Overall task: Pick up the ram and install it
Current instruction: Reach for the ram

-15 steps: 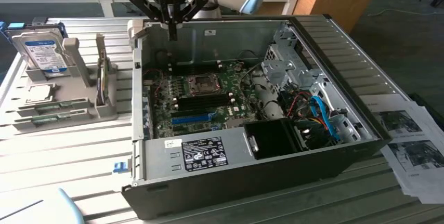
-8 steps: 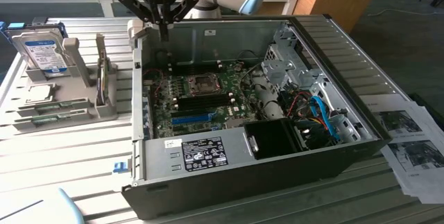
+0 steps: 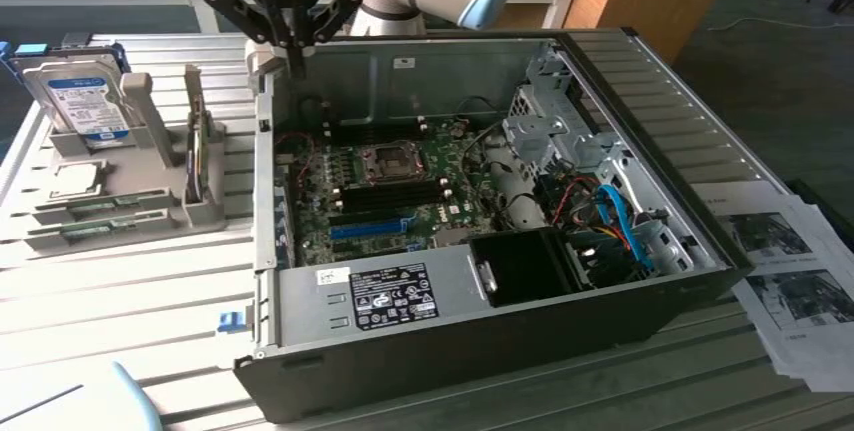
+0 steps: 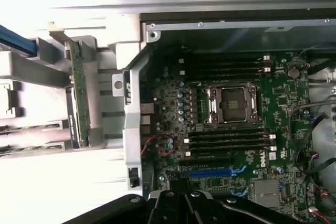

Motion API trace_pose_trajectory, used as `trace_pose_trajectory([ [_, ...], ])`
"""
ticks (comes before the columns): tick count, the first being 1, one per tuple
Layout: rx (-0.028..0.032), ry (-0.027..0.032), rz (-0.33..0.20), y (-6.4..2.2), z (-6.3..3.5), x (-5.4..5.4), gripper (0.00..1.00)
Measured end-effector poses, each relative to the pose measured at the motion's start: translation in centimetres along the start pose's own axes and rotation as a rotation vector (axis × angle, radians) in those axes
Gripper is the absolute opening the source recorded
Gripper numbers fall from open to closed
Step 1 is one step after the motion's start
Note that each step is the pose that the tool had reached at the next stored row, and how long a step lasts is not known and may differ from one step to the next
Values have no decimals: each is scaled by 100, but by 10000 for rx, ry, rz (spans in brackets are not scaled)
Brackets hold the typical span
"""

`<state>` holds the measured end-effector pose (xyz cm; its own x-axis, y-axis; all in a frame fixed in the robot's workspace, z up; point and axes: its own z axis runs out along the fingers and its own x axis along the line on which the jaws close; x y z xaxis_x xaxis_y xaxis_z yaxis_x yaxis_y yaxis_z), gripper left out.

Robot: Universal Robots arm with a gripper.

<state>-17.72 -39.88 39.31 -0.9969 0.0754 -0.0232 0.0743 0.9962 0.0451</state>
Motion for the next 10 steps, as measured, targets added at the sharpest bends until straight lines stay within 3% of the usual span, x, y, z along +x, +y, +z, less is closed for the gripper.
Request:
trace_pose_trajectory([
  [10, 0, -1, 0, -16, -5, 220, 9],
])
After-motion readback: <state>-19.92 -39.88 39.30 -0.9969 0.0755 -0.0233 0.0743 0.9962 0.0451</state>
